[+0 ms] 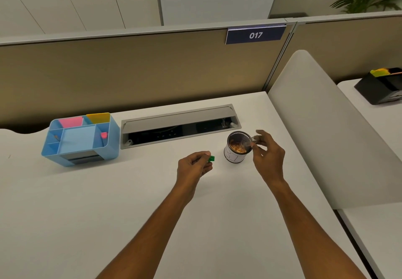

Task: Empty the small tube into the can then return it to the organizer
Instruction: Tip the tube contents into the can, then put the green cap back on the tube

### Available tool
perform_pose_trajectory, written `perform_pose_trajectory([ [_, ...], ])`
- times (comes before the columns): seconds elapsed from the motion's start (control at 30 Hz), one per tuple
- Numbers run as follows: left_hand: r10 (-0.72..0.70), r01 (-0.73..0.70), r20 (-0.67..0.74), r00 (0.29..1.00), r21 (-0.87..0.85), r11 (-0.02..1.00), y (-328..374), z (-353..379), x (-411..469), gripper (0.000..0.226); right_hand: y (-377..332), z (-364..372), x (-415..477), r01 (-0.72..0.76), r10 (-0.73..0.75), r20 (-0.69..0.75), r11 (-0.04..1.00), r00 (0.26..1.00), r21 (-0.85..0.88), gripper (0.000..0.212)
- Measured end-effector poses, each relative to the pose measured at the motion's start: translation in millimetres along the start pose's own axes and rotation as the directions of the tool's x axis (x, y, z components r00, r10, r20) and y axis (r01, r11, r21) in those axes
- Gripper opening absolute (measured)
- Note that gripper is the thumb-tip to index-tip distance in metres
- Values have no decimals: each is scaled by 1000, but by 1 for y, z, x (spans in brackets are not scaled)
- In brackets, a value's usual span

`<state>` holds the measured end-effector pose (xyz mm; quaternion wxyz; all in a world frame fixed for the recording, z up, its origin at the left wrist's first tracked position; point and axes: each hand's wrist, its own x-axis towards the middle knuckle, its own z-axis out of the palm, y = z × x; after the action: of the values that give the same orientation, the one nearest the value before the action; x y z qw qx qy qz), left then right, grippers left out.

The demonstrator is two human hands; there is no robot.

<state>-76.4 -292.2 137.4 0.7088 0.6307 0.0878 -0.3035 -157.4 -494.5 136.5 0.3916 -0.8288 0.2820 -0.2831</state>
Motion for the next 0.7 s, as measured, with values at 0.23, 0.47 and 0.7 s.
perform_pose_trajectory([
  [0.23, 30, -30, -2, 1000, -19, 999, 11, -4, -4, 14, -9, -3, -9, -332, 337, 84, 801, 938, 498, 33],
  [0.47, 80, -74, 37, 996, -129, 989, 38, -19, -18, 29, -57, -1, -38, -334, 242, 231, 717, 942, 611, 29],
  [0.7, 153, -144, 57, 987, -139, 980, 58, -51, -48, 44, -107, 18, -66, -215, 75, 258, 793, 963, 570, 28],
])
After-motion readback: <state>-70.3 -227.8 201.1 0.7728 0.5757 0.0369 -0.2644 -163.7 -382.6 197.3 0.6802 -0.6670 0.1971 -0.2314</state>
